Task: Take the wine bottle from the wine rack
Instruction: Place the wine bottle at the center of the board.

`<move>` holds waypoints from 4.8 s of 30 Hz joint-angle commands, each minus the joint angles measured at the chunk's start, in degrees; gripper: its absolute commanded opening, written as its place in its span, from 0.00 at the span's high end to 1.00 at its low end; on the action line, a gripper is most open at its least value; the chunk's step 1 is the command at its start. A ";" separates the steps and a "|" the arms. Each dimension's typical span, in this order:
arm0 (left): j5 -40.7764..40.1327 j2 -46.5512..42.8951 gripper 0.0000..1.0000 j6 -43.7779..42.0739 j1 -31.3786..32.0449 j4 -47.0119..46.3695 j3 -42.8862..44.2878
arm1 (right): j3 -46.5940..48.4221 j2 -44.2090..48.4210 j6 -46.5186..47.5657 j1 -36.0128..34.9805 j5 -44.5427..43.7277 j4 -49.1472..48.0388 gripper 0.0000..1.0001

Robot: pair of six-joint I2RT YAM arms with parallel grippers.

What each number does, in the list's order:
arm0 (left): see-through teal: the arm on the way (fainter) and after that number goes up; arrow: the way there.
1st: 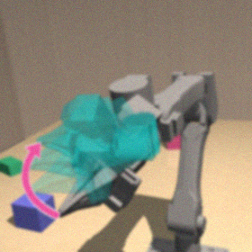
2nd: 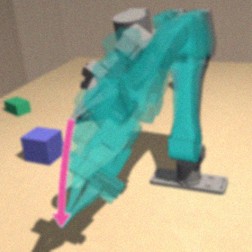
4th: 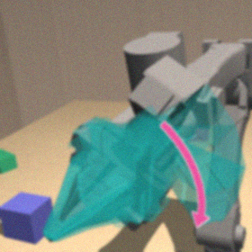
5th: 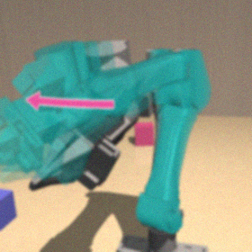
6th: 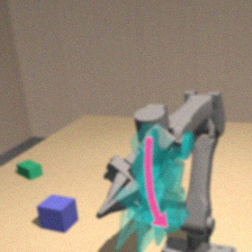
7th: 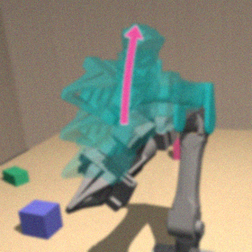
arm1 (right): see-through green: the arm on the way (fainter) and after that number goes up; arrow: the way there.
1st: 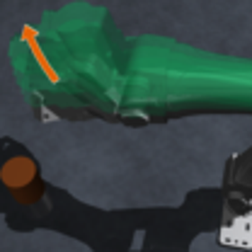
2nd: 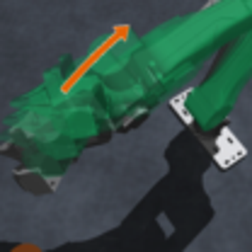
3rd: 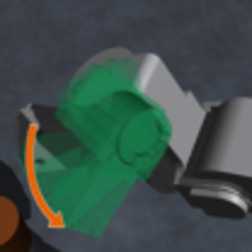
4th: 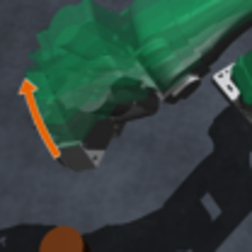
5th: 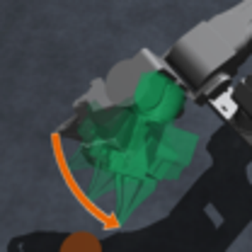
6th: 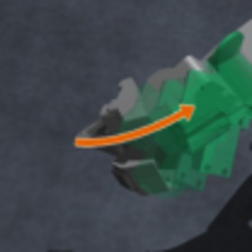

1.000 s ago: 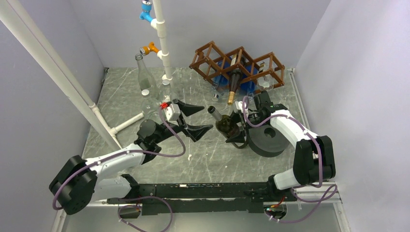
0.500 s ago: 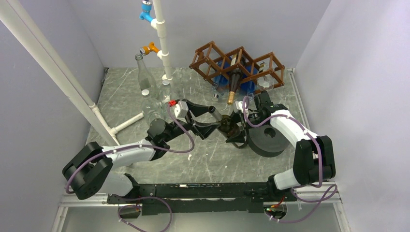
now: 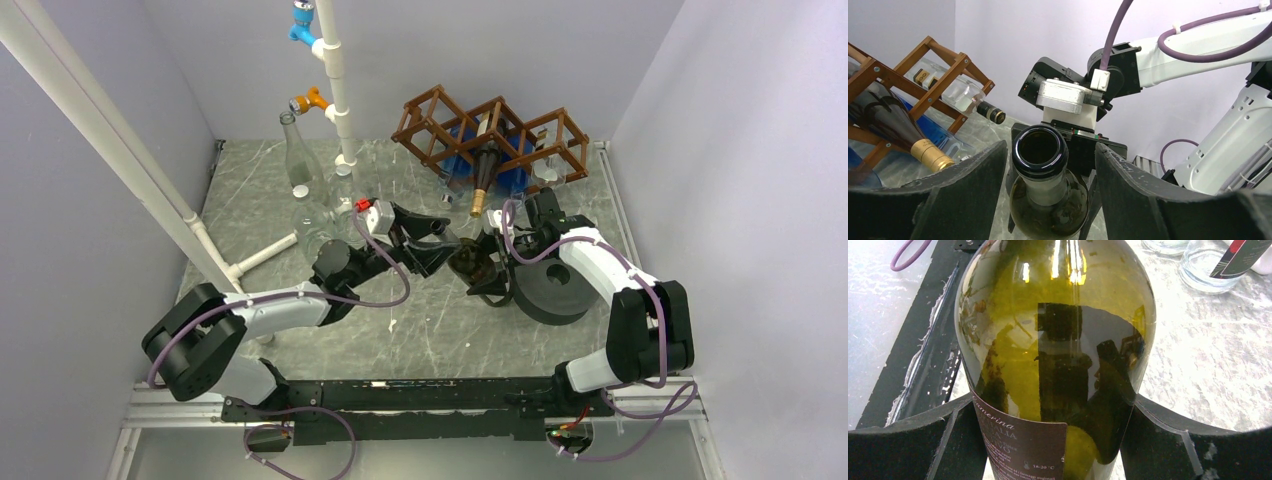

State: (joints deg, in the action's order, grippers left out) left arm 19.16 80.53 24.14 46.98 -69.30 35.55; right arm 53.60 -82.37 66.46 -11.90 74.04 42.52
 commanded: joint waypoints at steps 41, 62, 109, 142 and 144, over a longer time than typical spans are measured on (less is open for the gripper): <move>1.32 -4.77 1.00 -3.99 0.30 13.09 7.90 | -1.22 2.13 -3.26 0.30 4.38 -6.38 0.44; -3.55 -11.27 1.00 -10.76 0.23 20.80 9.98 | -1.14 3.18 -4.45 0.30 5.58 -6.49 0.03; -16.97 2.17 1.00 -29.01 -16.00 32.37 30.65 | -0.43 3.89 -1.60 2.50 5.36 -3.50 0.02; -24.71 19.33 1.00 -25.44 -19.56 27.57 42.68 | 0.13 2.39 0.46 2.67 4.82 -1.43 0.02; -25.03 19.72 1.00 -25.33 -19.56 27.36 42.78 | 0.12 2.31 0.38 2.67 4.76 -1.48 0.02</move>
State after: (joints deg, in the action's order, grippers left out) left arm -4.45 101.25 -1.91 27.62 -32.29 73.65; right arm 52.03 -79.85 64.97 -9.45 76.95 40.73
